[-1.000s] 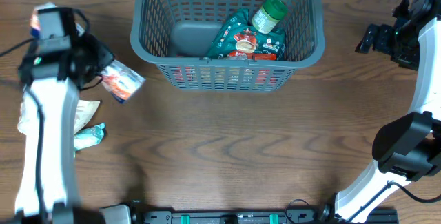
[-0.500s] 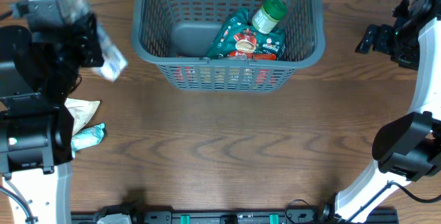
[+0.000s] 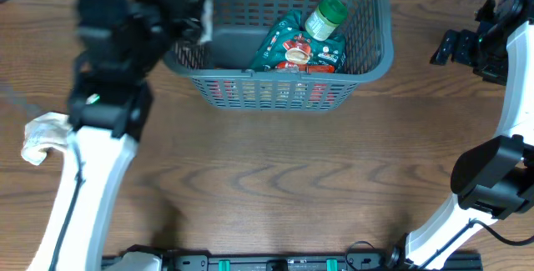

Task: Pack container
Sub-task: 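Lift the tissue pack with the left gripper and drop it into the basket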

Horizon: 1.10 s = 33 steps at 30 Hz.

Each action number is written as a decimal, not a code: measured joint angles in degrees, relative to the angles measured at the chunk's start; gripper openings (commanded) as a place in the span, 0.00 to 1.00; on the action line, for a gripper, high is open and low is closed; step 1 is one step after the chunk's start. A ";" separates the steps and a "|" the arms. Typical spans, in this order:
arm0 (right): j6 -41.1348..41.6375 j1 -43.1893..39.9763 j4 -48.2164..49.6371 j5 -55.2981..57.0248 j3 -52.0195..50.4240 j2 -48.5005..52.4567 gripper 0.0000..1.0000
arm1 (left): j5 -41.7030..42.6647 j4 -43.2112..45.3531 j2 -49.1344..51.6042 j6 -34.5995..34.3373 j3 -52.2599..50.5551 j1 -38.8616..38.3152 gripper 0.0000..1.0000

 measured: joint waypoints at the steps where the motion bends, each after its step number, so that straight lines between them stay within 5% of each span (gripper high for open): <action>1: 0.00 0.00 0.00 0.00 0.00 0.00 0.99 | -0.02 0.61 1.77 1.99 0.00 -1.25 0.06; 9: -0.02 0.00 -0.61 0.00 0.00 0.00 0.99 | -0.02 2.78 11.72 11.85 0.00 -5.81 0.06; 22: -0.02 0.00 -1.70 0.00 0.00 0.00 0.99 | -5.27 -1.86 24.74 18.16 0.44 -5.77 0.06; 31: -0.17 0.00 -1.68 0.00 0.00 0.00 0.99 | -6.93 -3.63 25.16 18.38 0.92 -5.75 0.15; 33: -0.17 0.00 -1.70 0.00 0.00 0.00 0.99 | -6.95 -3.89 25.20 18.40 0.96 -5.77 0.26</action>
